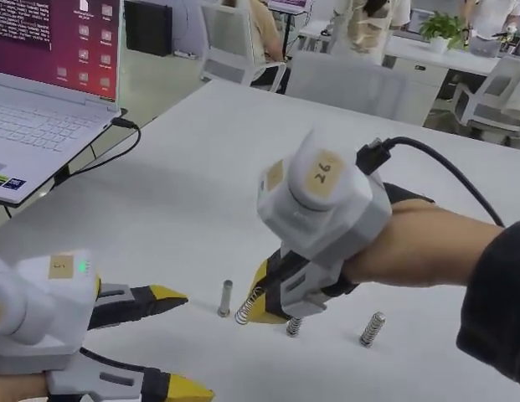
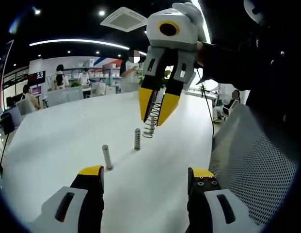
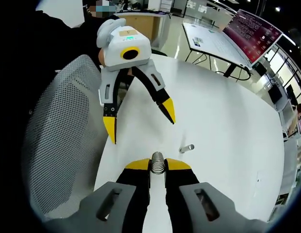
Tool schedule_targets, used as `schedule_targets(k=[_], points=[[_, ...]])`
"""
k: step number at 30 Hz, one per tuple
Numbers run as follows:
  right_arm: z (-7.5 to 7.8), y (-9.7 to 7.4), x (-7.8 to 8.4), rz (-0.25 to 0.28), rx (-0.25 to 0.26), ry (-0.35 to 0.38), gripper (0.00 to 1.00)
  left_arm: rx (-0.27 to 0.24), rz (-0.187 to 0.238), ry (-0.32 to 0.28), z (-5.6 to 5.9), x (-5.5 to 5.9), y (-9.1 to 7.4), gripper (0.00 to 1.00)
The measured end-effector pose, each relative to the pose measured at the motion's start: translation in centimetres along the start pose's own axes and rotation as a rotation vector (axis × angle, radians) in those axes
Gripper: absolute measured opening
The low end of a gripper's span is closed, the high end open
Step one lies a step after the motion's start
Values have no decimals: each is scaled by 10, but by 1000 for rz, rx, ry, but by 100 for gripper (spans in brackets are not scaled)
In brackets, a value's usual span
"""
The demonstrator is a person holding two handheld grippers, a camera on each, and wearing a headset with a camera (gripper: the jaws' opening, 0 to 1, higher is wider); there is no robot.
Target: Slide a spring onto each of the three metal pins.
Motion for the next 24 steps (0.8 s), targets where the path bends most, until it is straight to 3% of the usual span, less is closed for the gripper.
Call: schedule_targets(k=[10, 24], points=[[29, -5, -5, -26, 43, -6, 8, -24, 13, 25, -7, 3, 0, 82], [64, 11, -9, -91, 29, -12, 8, -16, 1, 36, -5, 6, 0, 87]])
Point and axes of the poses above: the centre of the closed fingertips' face, and the gripper's own axes: y roughly forward along the fingers, z roughly to its right, x roughly out of its underside, the point moved 4 cm from there along -y, roughly backward along the fingers, and after that the axes turned 8 degrees about -x, right-handed, at the moved point
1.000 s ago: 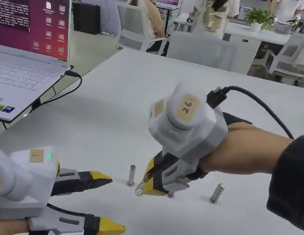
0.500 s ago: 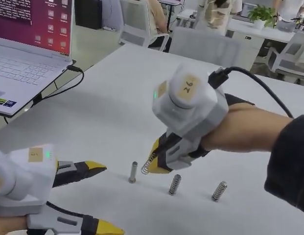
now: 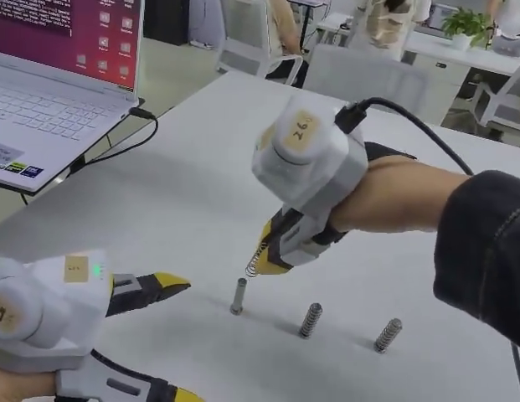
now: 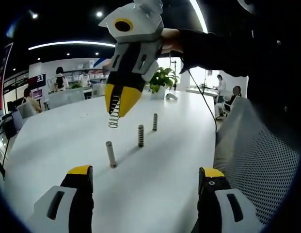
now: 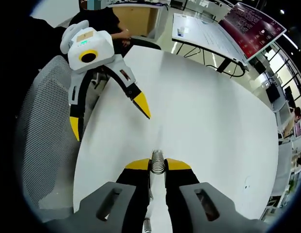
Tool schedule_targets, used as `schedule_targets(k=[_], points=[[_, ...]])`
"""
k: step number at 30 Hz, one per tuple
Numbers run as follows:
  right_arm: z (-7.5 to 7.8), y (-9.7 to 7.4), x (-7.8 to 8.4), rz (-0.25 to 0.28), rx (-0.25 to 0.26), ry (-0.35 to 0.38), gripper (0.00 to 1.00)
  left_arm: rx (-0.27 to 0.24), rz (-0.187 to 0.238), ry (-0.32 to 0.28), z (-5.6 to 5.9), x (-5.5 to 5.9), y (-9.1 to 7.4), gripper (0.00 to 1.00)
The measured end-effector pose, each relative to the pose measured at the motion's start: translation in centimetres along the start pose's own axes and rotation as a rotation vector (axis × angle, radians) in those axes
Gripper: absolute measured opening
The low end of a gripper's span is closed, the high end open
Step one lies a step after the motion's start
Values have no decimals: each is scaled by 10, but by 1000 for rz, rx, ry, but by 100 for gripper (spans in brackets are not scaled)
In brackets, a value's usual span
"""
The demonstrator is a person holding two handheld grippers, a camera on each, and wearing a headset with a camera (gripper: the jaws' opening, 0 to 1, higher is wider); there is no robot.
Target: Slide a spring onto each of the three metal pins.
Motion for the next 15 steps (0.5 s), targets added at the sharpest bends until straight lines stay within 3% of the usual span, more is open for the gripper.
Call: schedule_targets(k=[15], points=[[5, 22, 1, -37, -54, 3, 9, 6, -10, -5, -4, 8, 1, 89]])
Point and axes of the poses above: the centre of the closed fingertips' face, and the gripper's own axes: y roughly forward along the fingers, z roughly to its right, x roughly out of its underside, the point moved 4 cm from there along -y, roughly backward along the fingers, and after that the axes turned 8 degrees about -x, right-handed, at the moved point
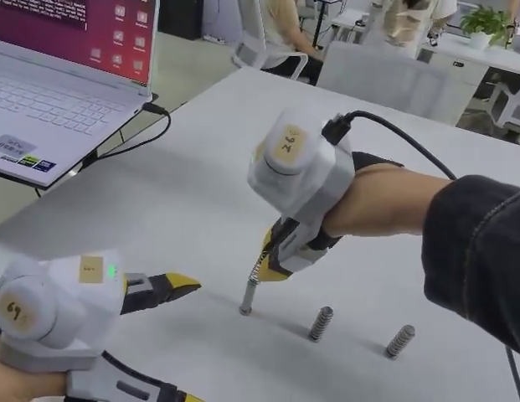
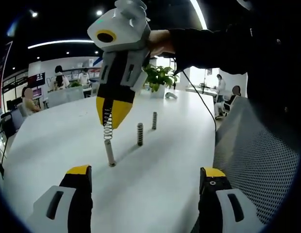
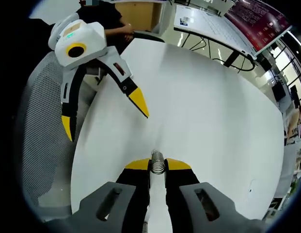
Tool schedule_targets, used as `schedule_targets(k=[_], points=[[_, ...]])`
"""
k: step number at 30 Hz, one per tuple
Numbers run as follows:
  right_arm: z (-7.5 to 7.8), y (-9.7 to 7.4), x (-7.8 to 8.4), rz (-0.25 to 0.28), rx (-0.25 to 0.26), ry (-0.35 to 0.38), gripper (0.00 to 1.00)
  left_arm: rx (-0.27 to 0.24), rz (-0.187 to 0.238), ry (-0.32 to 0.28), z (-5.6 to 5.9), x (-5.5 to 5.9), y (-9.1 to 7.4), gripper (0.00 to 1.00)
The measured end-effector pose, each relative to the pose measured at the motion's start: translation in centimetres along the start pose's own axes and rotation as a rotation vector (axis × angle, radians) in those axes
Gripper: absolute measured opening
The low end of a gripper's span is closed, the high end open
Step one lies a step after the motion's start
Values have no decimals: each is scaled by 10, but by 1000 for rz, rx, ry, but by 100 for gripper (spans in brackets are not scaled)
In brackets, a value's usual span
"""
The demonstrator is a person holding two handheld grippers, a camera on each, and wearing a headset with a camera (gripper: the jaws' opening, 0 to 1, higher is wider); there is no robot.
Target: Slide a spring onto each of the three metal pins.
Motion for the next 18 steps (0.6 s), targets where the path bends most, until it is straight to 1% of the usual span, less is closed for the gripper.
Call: schedule_targets(k=[7, 14, 18], points=[[2, 7, -1, -8, -6, 1, 9, -3, 1, -6, -3, 3, -1, 88], [4, 14, 1, -26, -8, 6, 9, -5, 3, -9, -3, 4, -4, 86], [7, 19, 2, -33, -14, 13, 9, -6, 0, -11, -4, 6, -5, 86]])
Point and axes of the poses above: the centre of the closed fingertips' face, and the gripper's own axes: y roughly forward along the fingers, z roughly to its right, x roughly out of its underside, the point moved 4 cm from there along -y, roughly backward along the fingers, and after that the axes turned 8 degrees about -x, right-handed, at the moved point
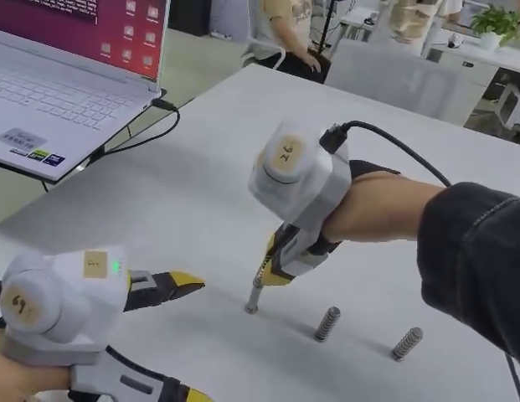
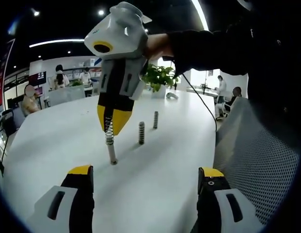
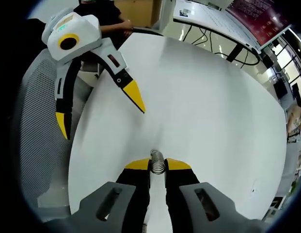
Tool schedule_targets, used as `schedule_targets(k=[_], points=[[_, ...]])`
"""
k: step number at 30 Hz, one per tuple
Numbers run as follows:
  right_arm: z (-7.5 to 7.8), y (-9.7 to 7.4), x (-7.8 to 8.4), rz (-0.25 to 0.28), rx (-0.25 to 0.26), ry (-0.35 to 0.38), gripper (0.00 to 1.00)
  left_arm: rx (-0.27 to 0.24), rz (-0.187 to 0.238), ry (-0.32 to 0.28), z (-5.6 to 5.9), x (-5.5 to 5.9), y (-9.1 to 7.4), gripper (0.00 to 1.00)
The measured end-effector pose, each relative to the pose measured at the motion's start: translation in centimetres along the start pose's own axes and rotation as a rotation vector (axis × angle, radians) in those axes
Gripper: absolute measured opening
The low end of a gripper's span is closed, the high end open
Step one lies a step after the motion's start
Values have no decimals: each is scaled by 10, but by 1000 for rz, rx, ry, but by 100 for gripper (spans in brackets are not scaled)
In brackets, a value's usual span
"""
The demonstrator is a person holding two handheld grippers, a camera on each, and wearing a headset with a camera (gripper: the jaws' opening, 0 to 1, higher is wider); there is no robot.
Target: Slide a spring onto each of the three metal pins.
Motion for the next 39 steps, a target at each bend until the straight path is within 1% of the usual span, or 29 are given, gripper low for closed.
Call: schedule_targets(k=[8, 18, 24, 32, 36, 39], points=[[4, 13, 1, -27, -15, 3, 9, 0, -3, -5, -1, 1, 0, 85], [-1, 32, 4, -57, -46, 1, 9, 4, -5, -8, -1, 1, 2, 83], [-4, 40, 7, -71, -55, 0, 9, 5, -7, -10, -1, 1, 3, 83], [-3, 46, 9, -72, -55, 3, 9, 9, -14, -11, 0, 1, 4, 81], [-1, 46, 9, -65, -55, 7, 9, 8, -12, -13, 0, 0, 4, 81], [-2, 46, 9, -59, -54, 13, 9, 10, -15, -12, 0, 0, 4, 81]])
Point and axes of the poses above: the centre of the closed fingertips' face, and the gripper's own axes: y roughly forward along the fingers, z roughly to its right, x roughly out of its underside, the point moved 4 cm from there along -y, roughly backward along the fingers, and after that the axes turned 8 degrees about -x, right-handed, at the moved point
